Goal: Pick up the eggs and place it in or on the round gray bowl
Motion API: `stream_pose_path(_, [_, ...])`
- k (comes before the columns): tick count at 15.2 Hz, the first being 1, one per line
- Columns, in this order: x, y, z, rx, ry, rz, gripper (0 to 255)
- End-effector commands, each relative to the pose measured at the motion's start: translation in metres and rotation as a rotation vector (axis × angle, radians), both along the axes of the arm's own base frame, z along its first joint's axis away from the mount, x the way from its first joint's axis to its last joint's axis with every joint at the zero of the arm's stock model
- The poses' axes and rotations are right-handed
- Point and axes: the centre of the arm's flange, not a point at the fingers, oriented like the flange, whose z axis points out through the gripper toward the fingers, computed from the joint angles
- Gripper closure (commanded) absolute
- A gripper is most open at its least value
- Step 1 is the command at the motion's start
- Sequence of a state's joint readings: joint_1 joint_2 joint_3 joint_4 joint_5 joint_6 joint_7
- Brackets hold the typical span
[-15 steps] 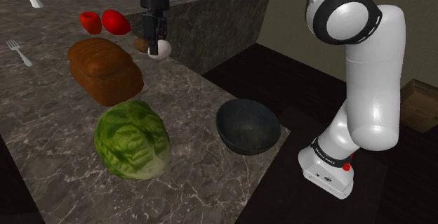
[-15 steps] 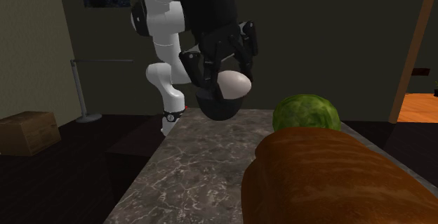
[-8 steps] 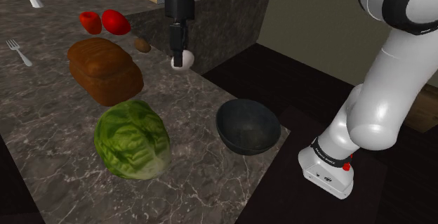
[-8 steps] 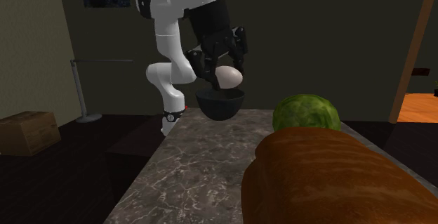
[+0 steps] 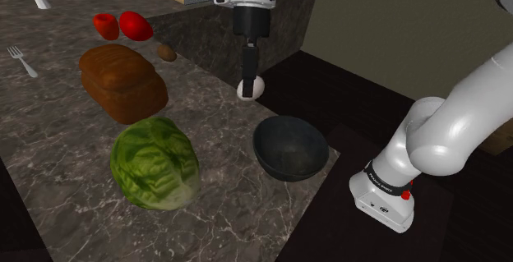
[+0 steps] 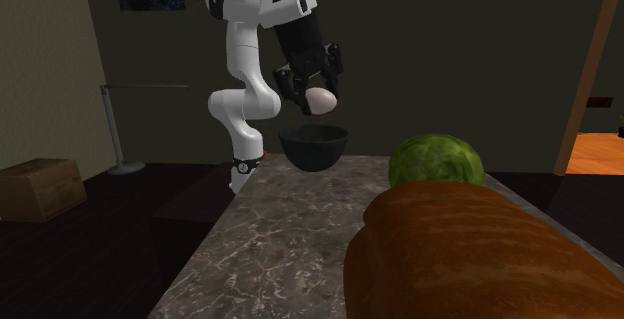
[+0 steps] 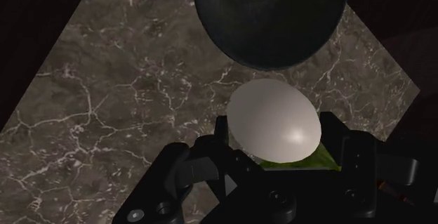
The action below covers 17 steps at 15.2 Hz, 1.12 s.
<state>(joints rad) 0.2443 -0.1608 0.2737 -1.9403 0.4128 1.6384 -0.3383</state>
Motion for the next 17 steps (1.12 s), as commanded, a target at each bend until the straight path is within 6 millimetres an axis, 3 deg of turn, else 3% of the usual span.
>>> stream_pose_path(1, [-0.026,-0.007,-0.002,0.000,0.000,-0.001,255])
stream_pose_path(9, [-0.125,-0.029,-0.002,0.000,0.000,-0.001,255])
stream_pose_path(17, [-0.125,-0.029,-0.045,0.000,0.000,-0.001,255])
